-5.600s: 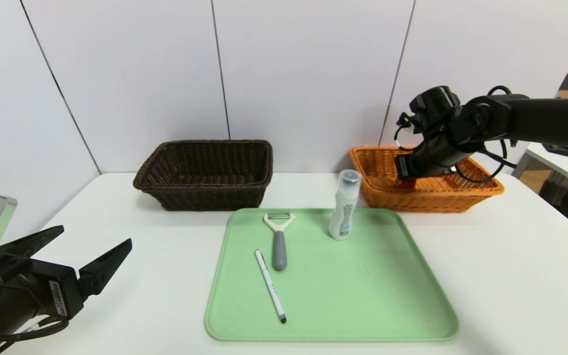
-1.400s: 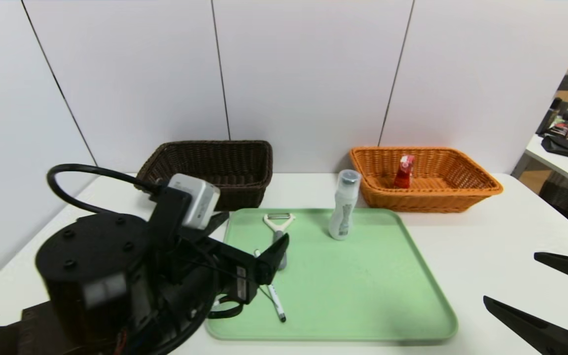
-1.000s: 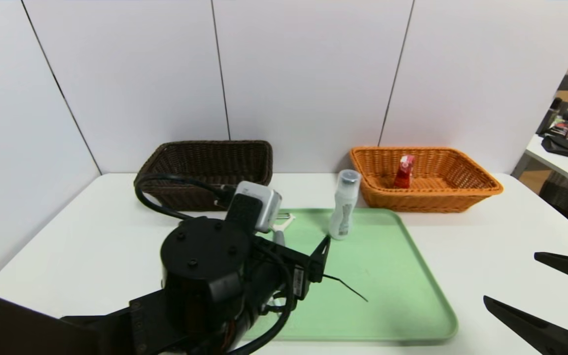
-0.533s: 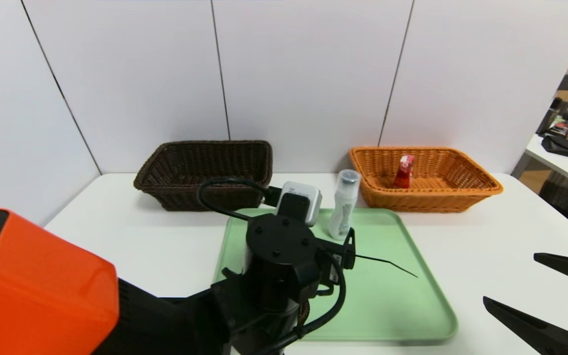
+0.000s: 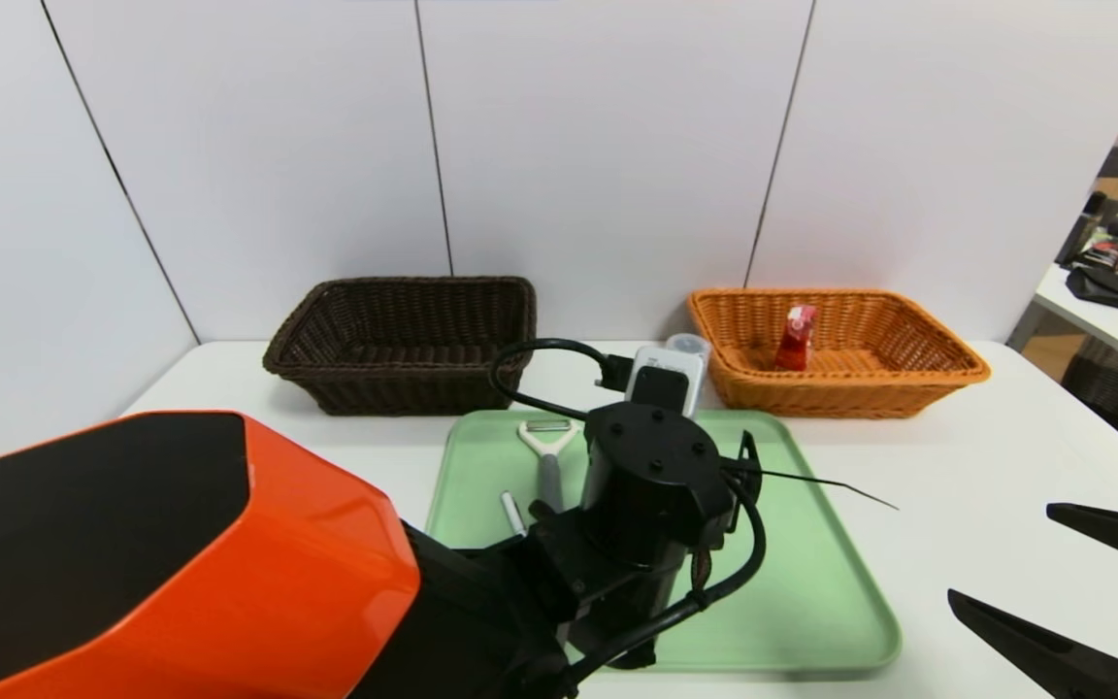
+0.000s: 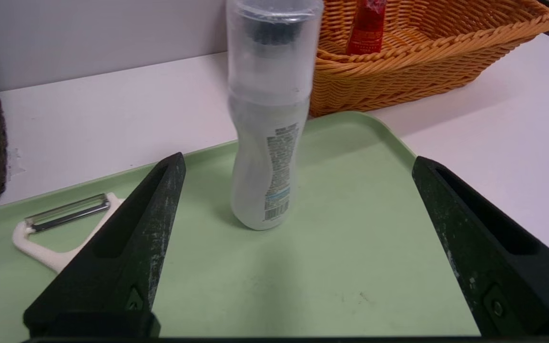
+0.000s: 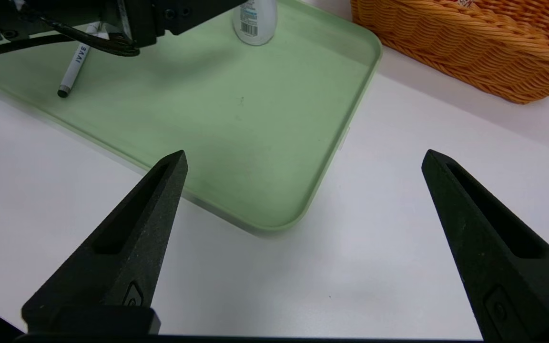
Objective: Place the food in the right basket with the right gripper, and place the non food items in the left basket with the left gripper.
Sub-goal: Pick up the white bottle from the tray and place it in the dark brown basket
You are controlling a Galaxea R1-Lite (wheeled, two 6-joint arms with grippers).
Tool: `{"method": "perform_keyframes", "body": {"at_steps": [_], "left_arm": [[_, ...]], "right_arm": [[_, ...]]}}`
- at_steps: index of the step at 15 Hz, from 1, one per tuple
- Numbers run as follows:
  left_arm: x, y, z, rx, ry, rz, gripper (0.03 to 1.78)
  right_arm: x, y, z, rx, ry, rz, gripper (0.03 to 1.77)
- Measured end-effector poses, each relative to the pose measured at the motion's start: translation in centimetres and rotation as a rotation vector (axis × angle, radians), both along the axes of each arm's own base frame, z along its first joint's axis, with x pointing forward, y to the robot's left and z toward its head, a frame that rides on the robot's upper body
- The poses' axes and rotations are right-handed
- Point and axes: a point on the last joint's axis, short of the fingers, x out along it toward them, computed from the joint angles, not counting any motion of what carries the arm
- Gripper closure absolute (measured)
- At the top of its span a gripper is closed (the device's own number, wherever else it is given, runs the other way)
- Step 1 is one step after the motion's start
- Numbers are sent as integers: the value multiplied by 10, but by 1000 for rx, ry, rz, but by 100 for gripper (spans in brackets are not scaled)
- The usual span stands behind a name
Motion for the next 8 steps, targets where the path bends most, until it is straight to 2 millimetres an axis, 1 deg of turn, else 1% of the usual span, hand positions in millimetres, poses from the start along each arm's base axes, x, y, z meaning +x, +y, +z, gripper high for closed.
{"method": "perform_keyframes", "body": {"at_steps": [4, 8], "left_arm": [[7, -17, -6, 0, -1, 11, 12], [13, -26, -15, 9, 3, 19, 12]], "right_arm": [[0, 0, 0, 1, 2, 1, 11], [0, 0, 0, 2, 1, 1, 10]]}}
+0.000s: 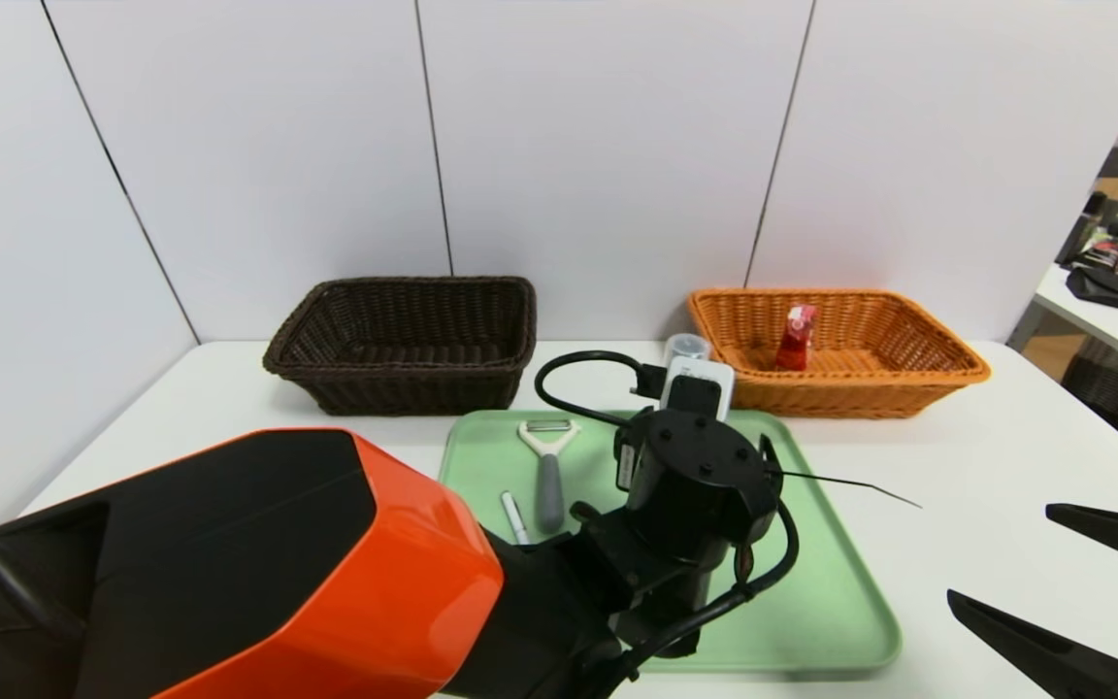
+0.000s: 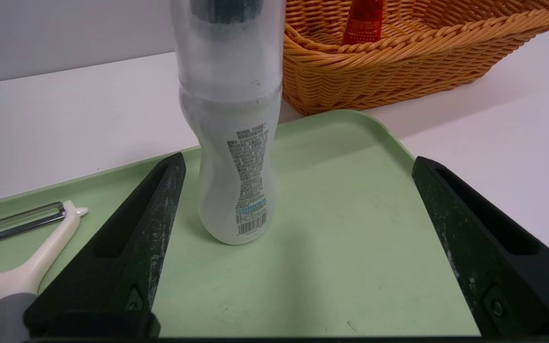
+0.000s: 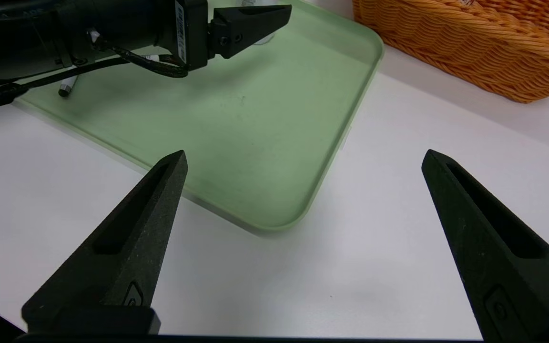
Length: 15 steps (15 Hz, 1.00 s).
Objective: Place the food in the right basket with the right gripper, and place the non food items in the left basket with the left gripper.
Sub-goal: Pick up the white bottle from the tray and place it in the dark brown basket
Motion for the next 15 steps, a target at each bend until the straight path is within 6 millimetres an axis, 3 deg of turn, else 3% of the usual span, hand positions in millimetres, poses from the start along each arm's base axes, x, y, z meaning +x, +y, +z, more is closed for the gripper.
{"method": "perform_keyframes", "body": {"at_steps": [10, 15], "left_arm": [[39, 3, 1, 0, -1, 77, 12], [48, -1, -6, 6, 2, 88, 12]], "right_arm": [[0, 0, -2, -2, 6, 1, 10], [0, 0, -3, -5, 10, 2, 10]]}}
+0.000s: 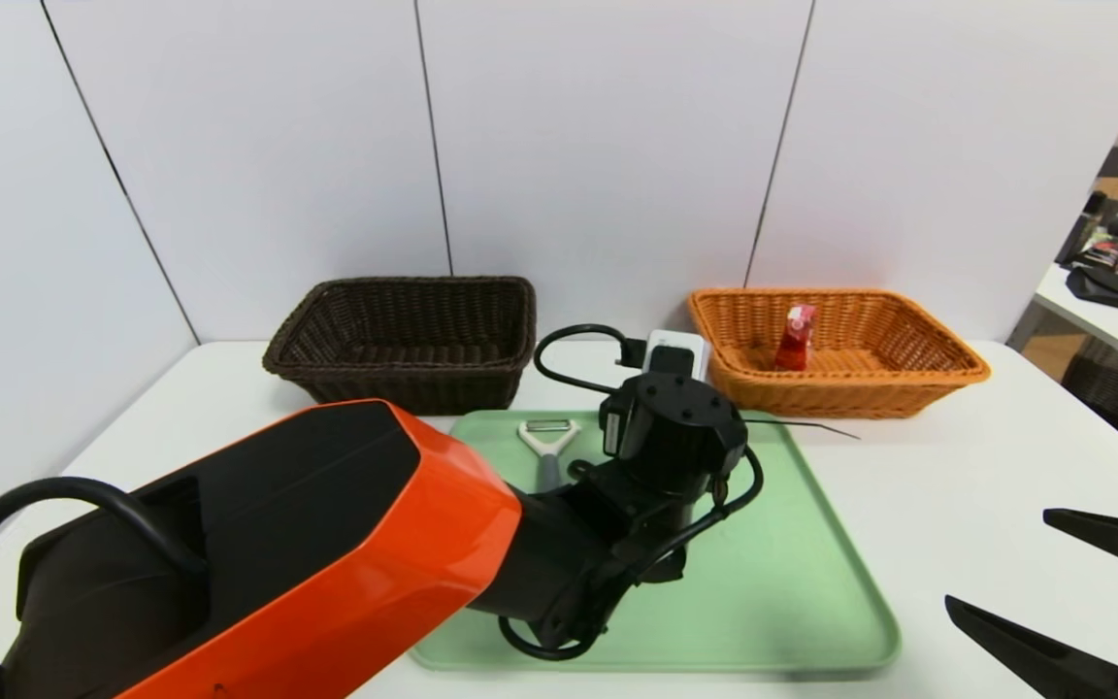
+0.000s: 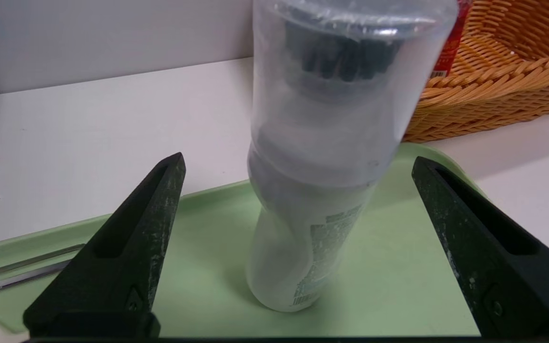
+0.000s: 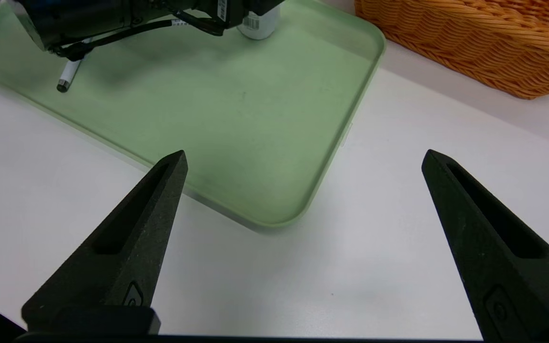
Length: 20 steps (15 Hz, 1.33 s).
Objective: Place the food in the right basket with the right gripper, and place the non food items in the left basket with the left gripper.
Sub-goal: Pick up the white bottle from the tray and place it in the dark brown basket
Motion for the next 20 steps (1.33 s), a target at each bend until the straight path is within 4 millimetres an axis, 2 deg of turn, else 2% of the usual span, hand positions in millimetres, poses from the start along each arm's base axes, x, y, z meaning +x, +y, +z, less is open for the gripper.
{"method": "perform_keyframes", "body": {"at_steps": [2, 6, 9, 10, 17, 20], "left_arm": [[3, -3, -3, 3, 2, 2, 12], [6, -4, -6, 12, 8, 6, 72], [6, -4, -7, 12, 8, 6, 103], [6, -4, -7, 12, 7, 6, 123], [5, -3, -5, 21, -2, 24, 126], [1, -1, 6, 13, -16, 25, 126]], "right_arm": [[0, 0, 0, 0, 0, 0, 10], [0, 0, -1, -2, 4, 1, 10], [0, 0, -2, -4, 6, 1, 10], [0, 0, -2, -4, 6, 1, 10], [-1, 0, -4, -6, 13, 1, 10], [-1, 0, -5, -5, 16, 0, 10]]}}
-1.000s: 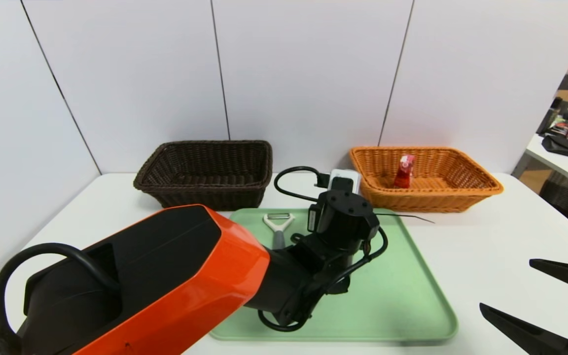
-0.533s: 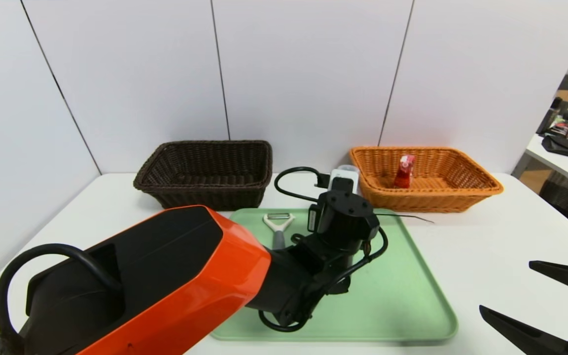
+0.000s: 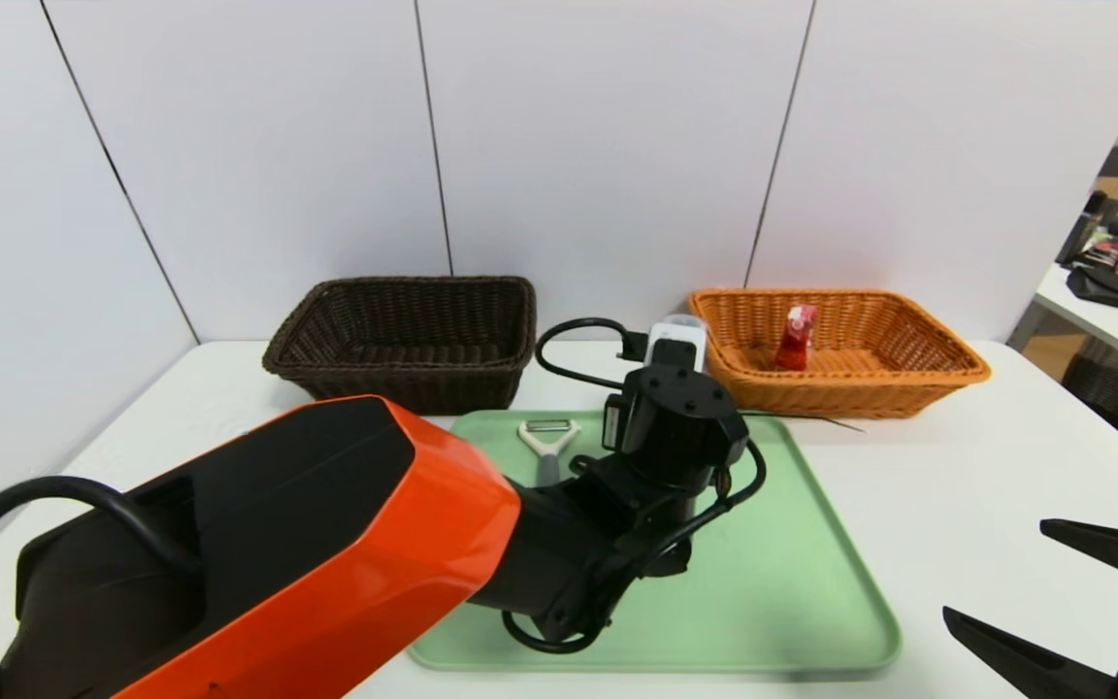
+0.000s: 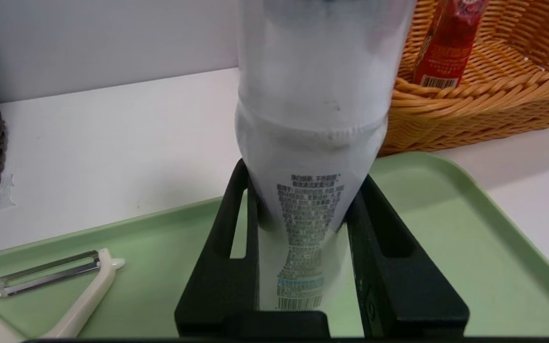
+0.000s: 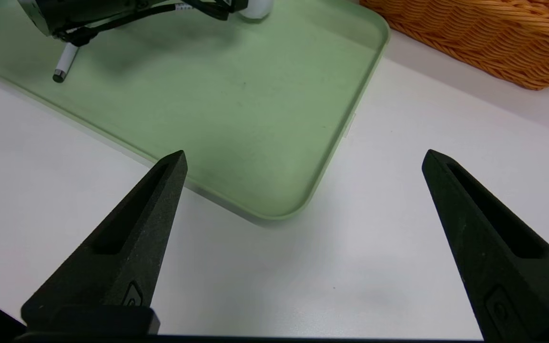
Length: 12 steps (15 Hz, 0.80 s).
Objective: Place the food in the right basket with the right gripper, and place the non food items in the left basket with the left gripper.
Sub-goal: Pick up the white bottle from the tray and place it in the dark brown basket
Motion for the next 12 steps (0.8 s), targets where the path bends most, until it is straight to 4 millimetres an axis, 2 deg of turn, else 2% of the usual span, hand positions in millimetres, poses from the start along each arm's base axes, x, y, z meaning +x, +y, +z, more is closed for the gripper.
{"method": "perform_keyframes", "body": {"at_steps": [4, 8, 10, 12], "left_arm": [[-18, 9, 28, -6, -32, -14, 126], [-34, 31, 68, -6, -91, -16, 126], [-35, 48, 82, 7, -113, 3, 126], [-26, 70, 94, 16, -135, 45, 126]], "right_arm": [[0, 0, -1, -4, 4, -1, 10], [0, 0, -2, -5, 5, -1, 10], [0, 0, -2, -5, 6, 0, 10], [1, 0, -2, -7, 6, 0, 10]]}}
